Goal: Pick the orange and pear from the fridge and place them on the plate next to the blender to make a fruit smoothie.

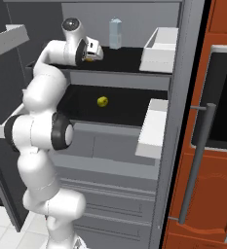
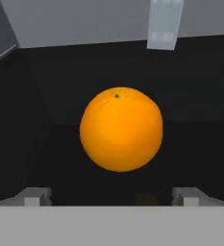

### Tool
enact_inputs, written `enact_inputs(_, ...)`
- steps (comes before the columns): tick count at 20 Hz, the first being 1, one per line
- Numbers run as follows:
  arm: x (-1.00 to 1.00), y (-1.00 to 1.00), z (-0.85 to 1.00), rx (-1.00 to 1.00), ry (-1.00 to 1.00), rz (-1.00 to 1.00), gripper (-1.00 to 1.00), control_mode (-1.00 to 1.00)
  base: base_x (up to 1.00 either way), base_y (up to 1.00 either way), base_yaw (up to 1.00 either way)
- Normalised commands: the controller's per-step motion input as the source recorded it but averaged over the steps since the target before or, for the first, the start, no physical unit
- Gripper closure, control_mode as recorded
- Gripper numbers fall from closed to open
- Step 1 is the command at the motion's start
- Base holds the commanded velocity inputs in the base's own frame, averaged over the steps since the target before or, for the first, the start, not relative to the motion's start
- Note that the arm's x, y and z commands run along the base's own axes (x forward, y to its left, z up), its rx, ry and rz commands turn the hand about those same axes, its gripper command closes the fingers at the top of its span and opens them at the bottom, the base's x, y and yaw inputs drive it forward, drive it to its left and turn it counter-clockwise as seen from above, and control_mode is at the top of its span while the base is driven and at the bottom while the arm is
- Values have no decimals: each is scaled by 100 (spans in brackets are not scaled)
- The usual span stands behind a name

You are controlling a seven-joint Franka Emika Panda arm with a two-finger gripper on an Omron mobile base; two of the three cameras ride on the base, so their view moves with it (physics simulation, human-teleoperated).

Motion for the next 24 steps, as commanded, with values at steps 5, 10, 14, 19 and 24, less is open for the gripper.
enact_inputs(5, 52, 0, -30, 0, 0, 0, -100, -100, 0, 0, 0)
enact_inputs(10, 59, 0, -7, 0, 0, 0, -100, -100, 0, 0, 0)
enact_inputs(14, 48, 0, -8, 0, 0, 0, 100, -100, 0, 0, 0)
enact_inputs(19, 3, 0, -53, 0, -1, 0, 100, -100, 0, 0, 0)
enact_inputs(24, 0, -7, -41, 0, -4, 0, 100, -100, 0, 0, 0)
